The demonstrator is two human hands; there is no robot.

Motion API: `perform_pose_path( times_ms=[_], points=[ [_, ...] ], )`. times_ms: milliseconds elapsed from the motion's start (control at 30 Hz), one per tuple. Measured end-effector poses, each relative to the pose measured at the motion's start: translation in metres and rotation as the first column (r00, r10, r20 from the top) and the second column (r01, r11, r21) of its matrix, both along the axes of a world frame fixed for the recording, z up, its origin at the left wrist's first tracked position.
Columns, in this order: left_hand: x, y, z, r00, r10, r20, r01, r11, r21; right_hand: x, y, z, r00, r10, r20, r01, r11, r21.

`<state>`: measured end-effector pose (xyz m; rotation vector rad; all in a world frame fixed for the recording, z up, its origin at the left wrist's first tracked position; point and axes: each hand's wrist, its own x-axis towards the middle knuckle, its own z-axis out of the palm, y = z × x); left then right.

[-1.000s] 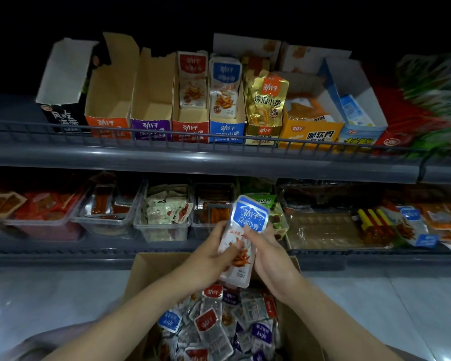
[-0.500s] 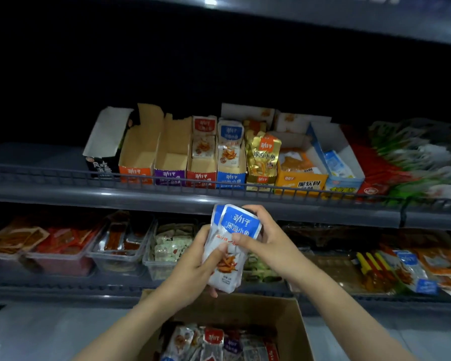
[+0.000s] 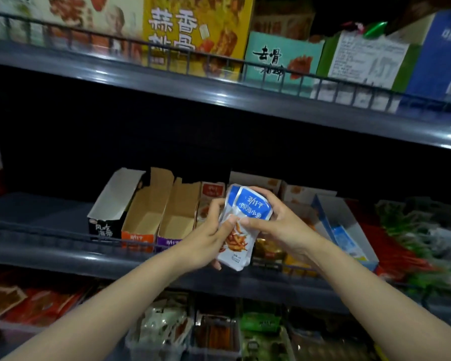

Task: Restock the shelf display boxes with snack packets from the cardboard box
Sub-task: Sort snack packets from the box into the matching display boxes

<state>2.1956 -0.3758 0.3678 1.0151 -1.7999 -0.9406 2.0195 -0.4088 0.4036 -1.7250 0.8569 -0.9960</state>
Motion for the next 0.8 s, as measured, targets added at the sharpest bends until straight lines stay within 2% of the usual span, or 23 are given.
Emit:
perform_pose_path(
  times_ms=[133, 200, 300, 400, 467, 633, 800],
  points=[
    [-0.003, -0.035, 0.008, 0.999, 0.023, -0.04, -0.02, 0.998, 0.056, -0.002, -0.042, 0.005, 0.997, -0.068, -0.025, 0.067, 0.997, -0.041],
    [-0.002, -0.049, 0.005, 0.998, 0.064, -0.007, -0.064, 0.998, 0.022, -0.005, -0.066, 0.002, 0.988, -0.152, -0.041, 0.149, 0.986, -0.07],
    [0.01, -0.071, -0.012, 0.954, 0.263, 0.143, -0.255, 0.964, -0.072, -0.011, -0.099, -0.002, 0.955, -0.297, -0.012, 0.295, 0.95, -0.1],
    [0.02, -0.087, -0.032, 0.826, 0.41, 0.388, -0.352, 0.911, -0.215, -0.007, -0.121, -0.005, 0.941, -0.338, -0.029, 0.327, 0.928, -0.179],
    [0.019, -0.095, -0.044, 0.776, 0.415, 0.475, -0.341, 0.909, -0.239, -0.001, -0.13, -0.011, 0.941, -0.336, -0.038, 0.323, 0.927, -0.192],
    [0.015, -0.107, -0.06, 0.769, 0.397, 0.501, -0.33, 0.918, -0.22, 0.007, -0.147, -0.022, 0.949, -0.306, -0.078, 0.297, 0.948, -0.112],
    [0.013, -0.11, -0.061, 0.78, 0.363, 0.509, -0.319, 0.931, -0.175, 0.007, -0.155, -0.014, 0.935, -0.306, -0.181, 0.246, 0.924, -0.294]
  ],
)
